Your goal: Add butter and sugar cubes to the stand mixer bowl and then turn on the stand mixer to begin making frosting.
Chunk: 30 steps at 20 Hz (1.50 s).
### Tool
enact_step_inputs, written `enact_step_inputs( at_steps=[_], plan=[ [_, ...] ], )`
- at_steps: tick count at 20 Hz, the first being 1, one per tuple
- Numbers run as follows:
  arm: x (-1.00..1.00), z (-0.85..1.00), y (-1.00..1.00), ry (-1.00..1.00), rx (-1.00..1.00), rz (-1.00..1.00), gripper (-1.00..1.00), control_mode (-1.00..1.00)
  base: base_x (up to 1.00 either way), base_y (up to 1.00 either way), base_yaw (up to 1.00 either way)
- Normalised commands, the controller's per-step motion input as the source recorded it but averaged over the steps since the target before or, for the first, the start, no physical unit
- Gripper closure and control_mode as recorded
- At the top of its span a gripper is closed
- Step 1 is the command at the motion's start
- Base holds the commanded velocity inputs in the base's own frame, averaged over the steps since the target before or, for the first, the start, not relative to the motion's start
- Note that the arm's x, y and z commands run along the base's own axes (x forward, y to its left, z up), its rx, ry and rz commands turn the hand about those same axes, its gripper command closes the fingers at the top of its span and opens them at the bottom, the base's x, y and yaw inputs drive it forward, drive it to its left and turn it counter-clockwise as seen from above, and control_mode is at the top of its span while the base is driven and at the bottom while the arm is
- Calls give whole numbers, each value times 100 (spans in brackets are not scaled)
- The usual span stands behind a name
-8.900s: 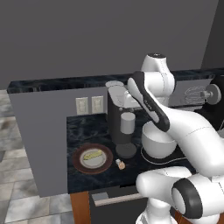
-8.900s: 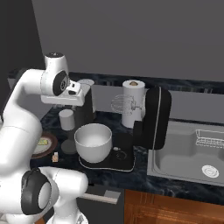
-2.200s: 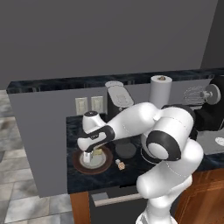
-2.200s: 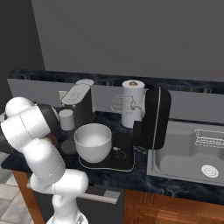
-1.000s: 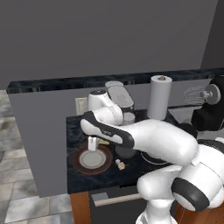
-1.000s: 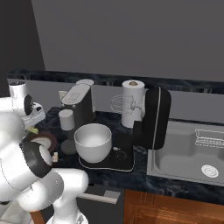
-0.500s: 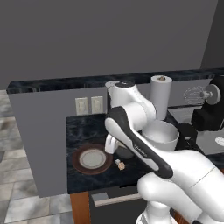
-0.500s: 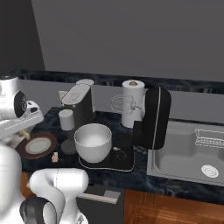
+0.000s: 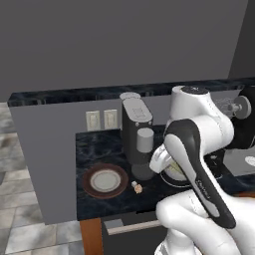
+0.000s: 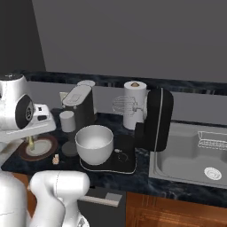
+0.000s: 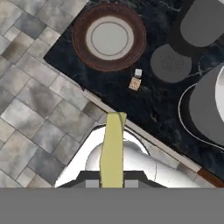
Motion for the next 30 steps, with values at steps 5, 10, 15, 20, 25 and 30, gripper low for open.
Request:
enact_step_inputs(
  at_steps=[5,10,15,20,25,30],
  plan=[
    [-3,53,-62,-3,0,-32,100,-100,0,0,0],
    [0,22,-35,-28,0,-21,100,-100,0,0,0],
    [0,0,-23,-40,0,-17,100,-100,0,0,0],
    [17,0,-22,-33,0,-21,100,-100,0,0,0],
    [36,7,-18,-5,1,-16,100,-100,0,0,0],
    [21,-11,-14,-3,0,-8,100,-100,0,0,0]
  ],
)
